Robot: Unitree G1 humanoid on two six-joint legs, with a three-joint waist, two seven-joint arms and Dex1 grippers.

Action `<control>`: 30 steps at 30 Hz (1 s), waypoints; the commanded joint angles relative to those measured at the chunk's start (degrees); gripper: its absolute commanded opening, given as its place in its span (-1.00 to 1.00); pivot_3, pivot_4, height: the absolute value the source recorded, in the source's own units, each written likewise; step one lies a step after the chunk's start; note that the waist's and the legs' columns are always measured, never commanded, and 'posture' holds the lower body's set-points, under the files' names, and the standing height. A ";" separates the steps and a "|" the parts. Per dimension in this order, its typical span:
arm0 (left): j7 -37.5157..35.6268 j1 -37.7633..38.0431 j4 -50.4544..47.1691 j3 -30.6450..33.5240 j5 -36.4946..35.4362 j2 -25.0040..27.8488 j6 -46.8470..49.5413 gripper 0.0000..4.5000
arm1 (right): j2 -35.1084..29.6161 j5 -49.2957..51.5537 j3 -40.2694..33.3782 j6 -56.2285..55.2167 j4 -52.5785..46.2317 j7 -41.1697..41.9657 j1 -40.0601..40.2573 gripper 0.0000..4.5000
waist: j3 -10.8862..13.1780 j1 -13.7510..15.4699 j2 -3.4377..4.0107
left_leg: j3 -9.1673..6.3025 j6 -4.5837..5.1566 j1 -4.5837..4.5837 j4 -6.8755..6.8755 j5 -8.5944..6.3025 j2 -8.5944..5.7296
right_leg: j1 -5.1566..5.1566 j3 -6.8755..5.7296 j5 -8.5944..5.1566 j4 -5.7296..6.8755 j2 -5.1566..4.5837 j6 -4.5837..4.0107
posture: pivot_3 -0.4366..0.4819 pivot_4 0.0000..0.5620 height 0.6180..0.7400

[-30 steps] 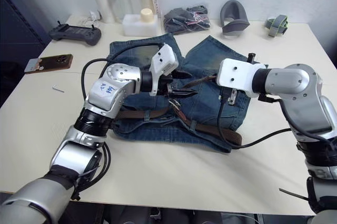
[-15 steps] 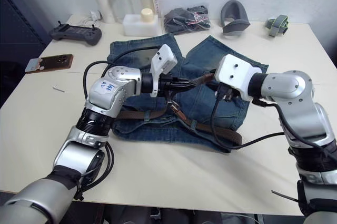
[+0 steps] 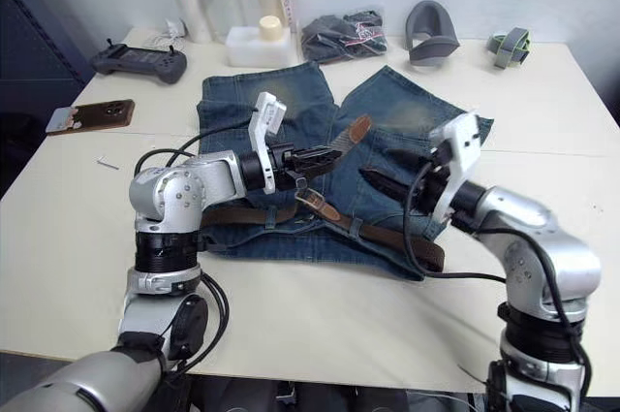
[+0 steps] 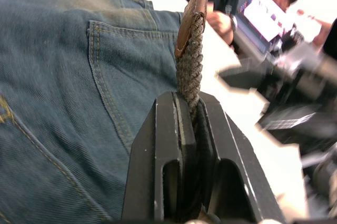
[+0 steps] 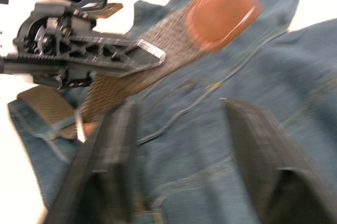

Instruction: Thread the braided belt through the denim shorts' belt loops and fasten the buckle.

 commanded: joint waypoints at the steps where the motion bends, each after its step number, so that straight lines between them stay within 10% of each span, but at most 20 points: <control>1: 4.59 1.05 -3.13 1.98 -1.11 -0.66 1.93 -1.00 | 1.74 3.60 1.97 1.61 -0.06 -1.22 -1.41 -0.57 | 0.00 0.03 0.00 | 0.00 0.00 0.00 0.00 0.00 0.00 | 0.00 0.00 0.00 0.00 0.00 0.00 | -0.05 -0.47 -0.49; 3: 7.06 1.81 -3.56 3.12 -1.38 -1.90 2.62 -1.00 | 2.78 4.17 4.62 1.74 0.64 -0.93 -1.88 -0.97 | 0.00 -0.01 0.00 | 0.01 0.00 0.02 0.00 0.00 -0.02 | 0.00 0.01 0.00 0.01 0.00 0.00 | -0.05 -0.47 -0.49; 19: 18.02 2.29 -4.73 29.08 -9.47 -5.57 17.95 -1.00 | -3.72 -13.13 35.89 -2.50 11.79 0.02 -0.61 -0.97 | -0.14 -0.06 -0.16 | -0.04 -0.01 0.42 -0.06 -0.01 -0.03 | 0.37 -0.02 0.00 -0.08 0.02 0.00 | -0.05 -0.47 -0.49; 30: 18.36 14.71 -3.98 29.98 -7.46 1.29 11.87 -1.00 | -6.00 -13.11 34.02 -3.85 8.65 1.34 -1.56 -0.97 | -1.14 -0.12 -0.72 | -0.09 -0.27 1.07 -0.45 -0.24 -0.02 | 0.92 0.00 -0.03 -0.42 0.00 -0.05 | -0.05 -0.47 -0.49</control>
